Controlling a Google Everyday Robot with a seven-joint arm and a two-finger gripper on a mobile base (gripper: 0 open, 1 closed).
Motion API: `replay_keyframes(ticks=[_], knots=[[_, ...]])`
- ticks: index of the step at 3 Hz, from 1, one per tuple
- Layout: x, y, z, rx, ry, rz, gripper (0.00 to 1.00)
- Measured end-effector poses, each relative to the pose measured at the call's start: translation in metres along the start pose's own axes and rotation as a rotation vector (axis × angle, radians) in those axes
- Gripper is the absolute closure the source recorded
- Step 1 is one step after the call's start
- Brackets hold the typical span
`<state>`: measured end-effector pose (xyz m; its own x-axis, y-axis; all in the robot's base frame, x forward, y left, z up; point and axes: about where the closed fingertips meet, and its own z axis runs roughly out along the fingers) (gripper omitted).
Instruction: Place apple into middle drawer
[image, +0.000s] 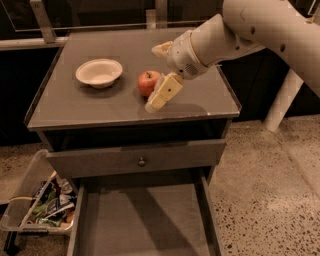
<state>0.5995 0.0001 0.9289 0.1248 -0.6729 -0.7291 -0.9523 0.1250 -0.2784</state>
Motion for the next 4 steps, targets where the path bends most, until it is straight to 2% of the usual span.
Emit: replay_keyframes(ticks=[1,2,4], knots=[[0.002,0.000,0.021,-0.048,-0.021,0.027,0.00],[0.009,-0.008,0.044,-0.075,-0.004,0.044,0.00],[0.029,-0.036,0.067,-0.054,0.068,0.053,0.00]])
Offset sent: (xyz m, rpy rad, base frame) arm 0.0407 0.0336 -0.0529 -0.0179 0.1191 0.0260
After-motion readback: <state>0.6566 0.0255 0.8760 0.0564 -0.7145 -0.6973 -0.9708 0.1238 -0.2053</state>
